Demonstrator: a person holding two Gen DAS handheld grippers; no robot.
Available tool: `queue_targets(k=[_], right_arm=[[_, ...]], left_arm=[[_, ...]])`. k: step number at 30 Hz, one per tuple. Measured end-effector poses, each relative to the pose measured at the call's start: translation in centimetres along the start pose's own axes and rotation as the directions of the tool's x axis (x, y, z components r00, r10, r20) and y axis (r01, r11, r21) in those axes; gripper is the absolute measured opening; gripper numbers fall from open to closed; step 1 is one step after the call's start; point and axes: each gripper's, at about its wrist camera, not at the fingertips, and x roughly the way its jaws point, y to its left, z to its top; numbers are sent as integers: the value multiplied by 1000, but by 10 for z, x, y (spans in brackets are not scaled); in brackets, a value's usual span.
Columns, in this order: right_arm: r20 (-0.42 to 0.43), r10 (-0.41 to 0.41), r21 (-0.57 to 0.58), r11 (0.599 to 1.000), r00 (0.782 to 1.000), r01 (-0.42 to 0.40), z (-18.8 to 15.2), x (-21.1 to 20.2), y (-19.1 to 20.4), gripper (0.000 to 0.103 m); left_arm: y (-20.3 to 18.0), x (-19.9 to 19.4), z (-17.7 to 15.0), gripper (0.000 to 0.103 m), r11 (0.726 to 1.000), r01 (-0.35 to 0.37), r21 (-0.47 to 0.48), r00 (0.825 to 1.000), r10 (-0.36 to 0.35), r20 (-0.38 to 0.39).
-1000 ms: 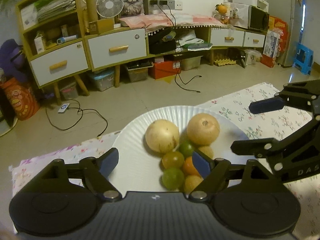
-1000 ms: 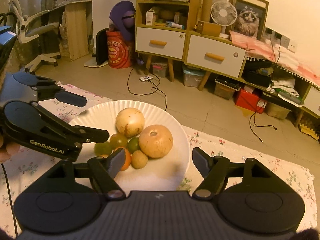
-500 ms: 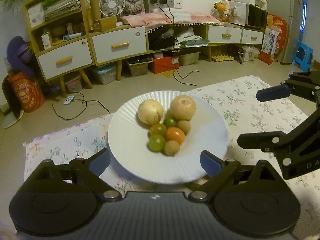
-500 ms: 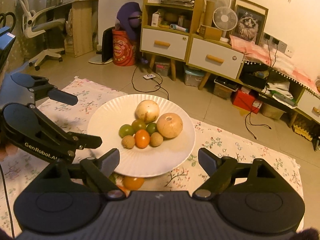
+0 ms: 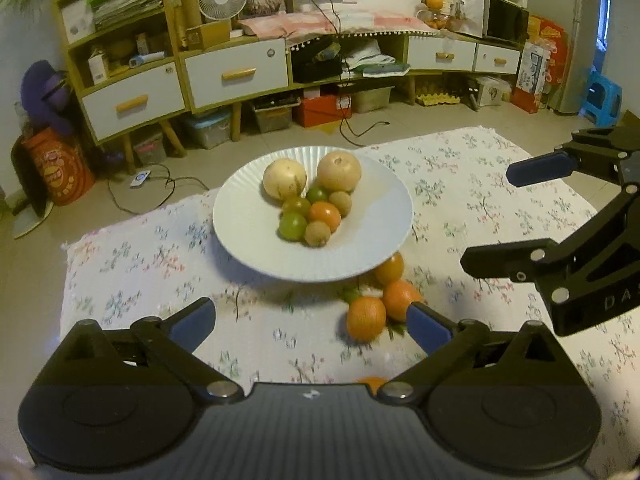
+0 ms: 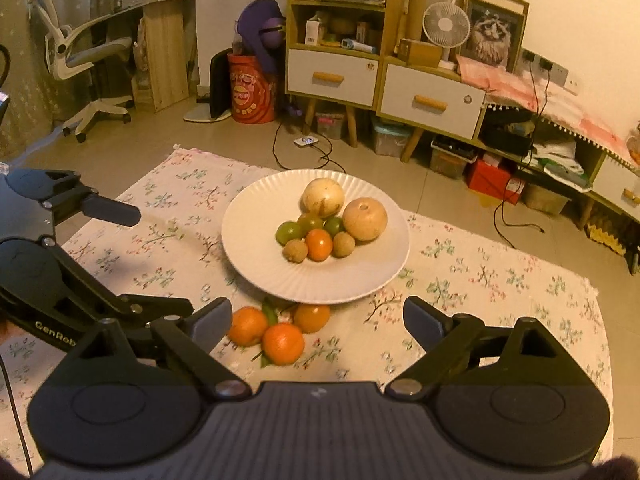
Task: Organize fruits
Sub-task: 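Move the left gripper toward the orange tangerines beside the bowl, then close the left gripper on an orange tangerine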
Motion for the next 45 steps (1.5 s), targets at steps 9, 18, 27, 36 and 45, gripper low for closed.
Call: queue_targets(k=[9,18,27,36,45], right_arm=[[-12,-3,14,1000,1000,3,-16,-6,7,96],[-47,-31,1,1000,998,31,-38,1,12,98],[12,6,-31,1000,1000,-6,-50,4,6,98],[5,5,-51,999,1000,-4,-58,20,-6,98],[-33,22,-50,998,999,-24,-61,36,-10,98]], left_arm=[[2,-11,-21,92,998,-43,-50,999,42,-19],[1,-8,-42,92,994,-75,-74,996,71,-50],[-2,4,-45,92,995,-55,-88,999,55,-1],[-8,27,-43,90,995,14,-101,1000,-12,19],[-18,49,-33,62,987,96,-129,995,-96,0]])
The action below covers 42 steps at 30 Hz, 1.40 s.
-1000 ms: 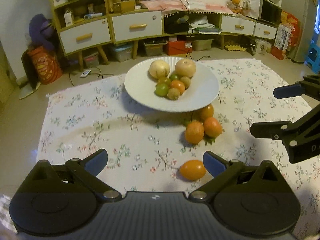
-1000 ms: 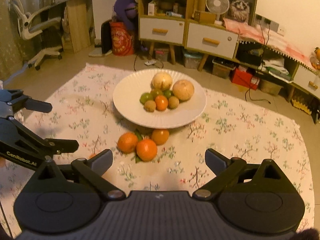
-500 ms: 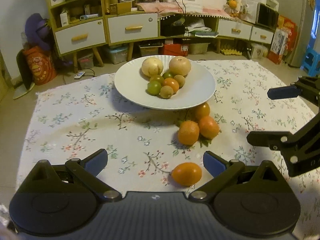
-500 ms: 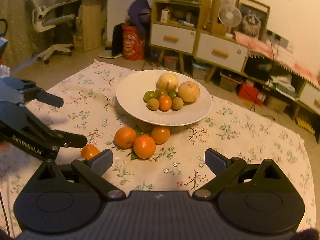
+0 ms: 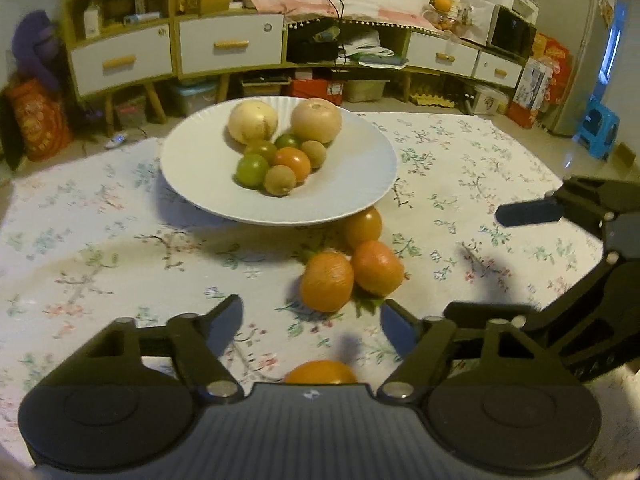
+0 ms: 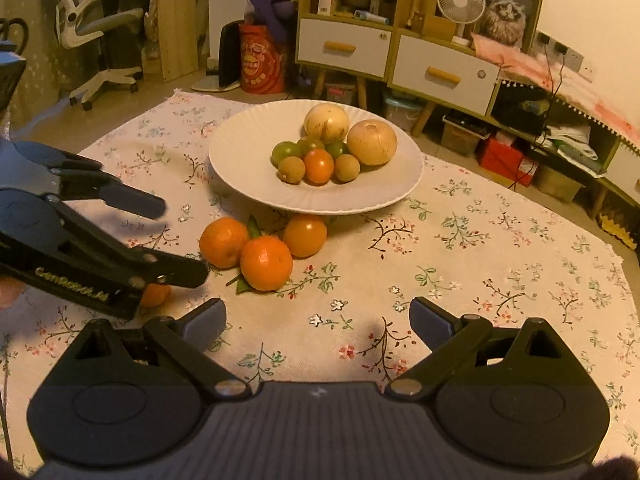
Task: Organize fruits
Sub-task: 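Close the left gripper on an orange tangerine, then close the right gripper on another orange tangerine while the left holds its tangerine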
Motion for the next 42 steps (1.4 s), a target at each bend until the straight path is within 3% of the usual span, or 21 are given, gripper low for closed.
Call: queue_targets(k=[7,12,18,22,31,42], right_arm=[[-14,11,4,1000,1000,-11,-1,6,-3,98],[-24,14,10,1000,1000,-14,-1,9,-4,98],[-27,17,13,1000,1000,-17,1,11,-2,98],[-30,18,12,1000,999,-17,2,12,-1,98],[-42,9,22,1000,999,-8,8,22,4,95],[-65,49,128,991,997,-41,20,42,4,77]], left_arm=[[8,12,2,44,996,41,-84,999,-42,-11],[13,21,5,38,990,52,-133,998,-54,-15],[10,24,7,32,988,66,-137,998,-68,-5],[8,25,8,22,990,64,-129,998,-65,-3],[9,16,13,21,994,-2,-111,1000,0,-22],[27,4,12,21,988,-65,-138,997,58,-53]])
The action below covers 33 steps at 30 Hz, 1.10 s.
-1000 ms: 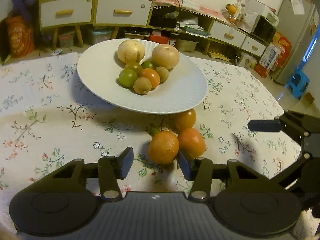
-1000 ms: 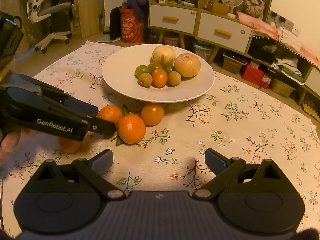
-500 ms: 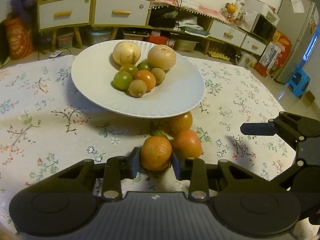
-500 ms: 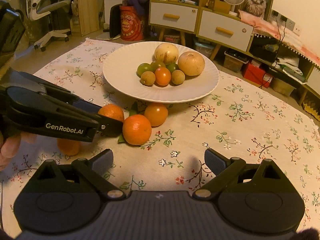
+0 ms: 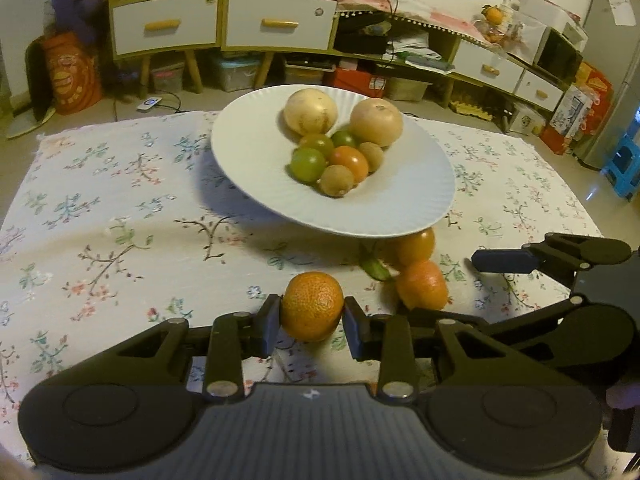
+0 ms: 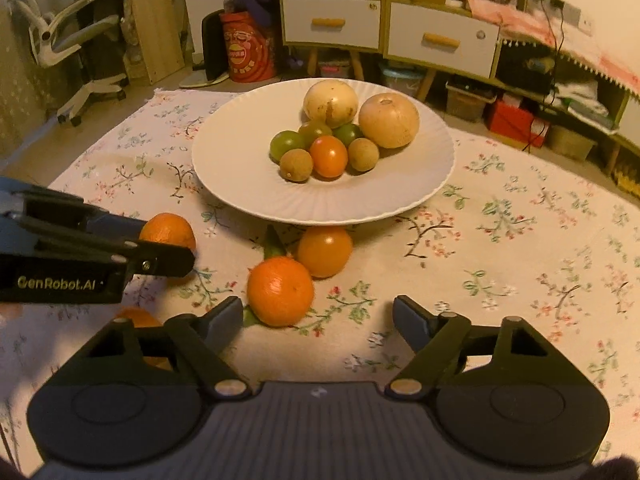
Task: Organize fruits
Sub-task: 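Close the right gripper on another orange tangerine while the left holds its tangerine, then carry both tangerines up and over the white bowl with both grippers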
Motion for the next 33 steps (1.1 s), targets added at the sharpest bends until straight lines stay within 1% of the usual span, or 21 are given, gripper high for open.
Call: queue_targets(k=[4,7,9,16,21,25,27,33], right_arm=[[-5,8,-1,1000,1000,-8,1,2,7,75],[-3,7,3,1000,1000,-7,3,3,9,72],[-2,4,9,1000,1000,-4,4,4,10,68],[-1,7,-1,1000,1000,-7,7,5,14,57],[-5,23,-1,1000,1000,-23,8,5,15,45],[-10,30,-5,1000,999,-30,9,4,16,40],[-12,32,-7,999,999,-32,9,3,16,34],[-22,36,7,999,999,-36,10,2,14,34]], left_arm=[[3,0,1,21,1000,-8,-13,1000,8,-10],[3,-1,2,21,1000,-6,-17,1000,6,-11],[1,-1,2,21,1000,-5,-16,1000,5,-9],[1,0,3,21,1000,-8,-21,1000,8,-8],[3,0,4,21,1000,-10,-22,1000,10,-11],[3,0,4,21,1000,-11,-17,1000,10,-16],[3,1,4,21,1000,-12,-18,1000,12,-17],[3,1,4,21,1000,-12,-17,1000,12,-17]])
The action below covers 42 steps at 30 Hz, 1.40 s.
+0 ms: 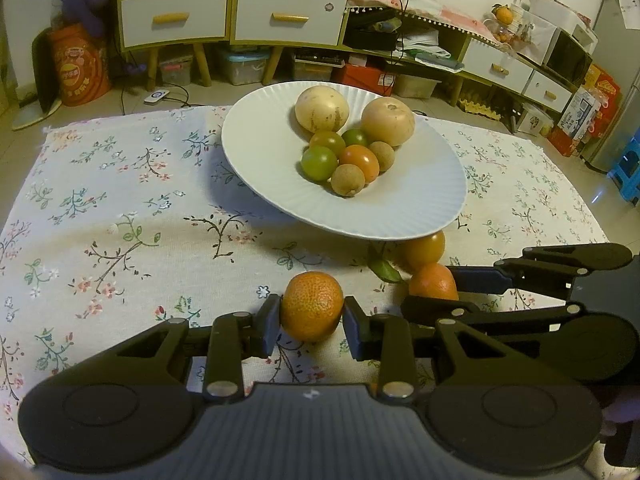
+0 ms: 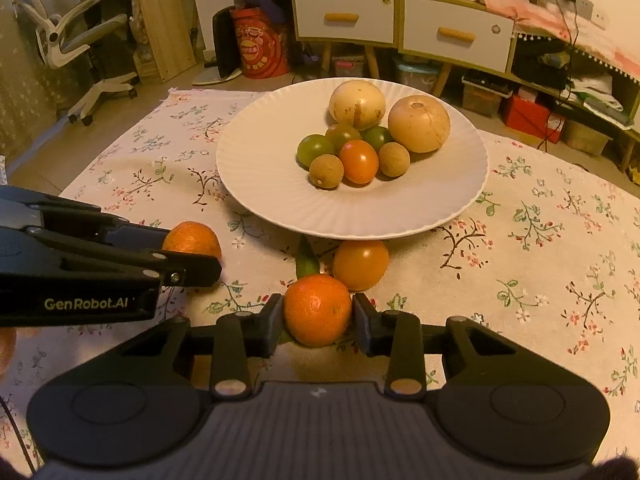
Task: Organize fruits
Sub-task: 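Carry both tangerines up and over the white bowl with both grippers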
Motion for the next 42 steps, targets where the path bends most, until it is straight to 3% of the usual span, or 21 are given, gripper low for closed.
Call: queue_targets(k=[14,31,42], right_arm=[[12,22,41,999,1000,-23,3,-19,-11,33],[123,36,117,992,992,-50,20,-49,-37,33],[186,-15,243,970,983,-31,37,-32,-69,33]], left_arm=[[3,-12,10,21,1000,-2,15,999,1,44],[3,-21,23,21,1000,23,12,996,-24,85],[-37,8,39,21,995,78,70,992,-84,91]])
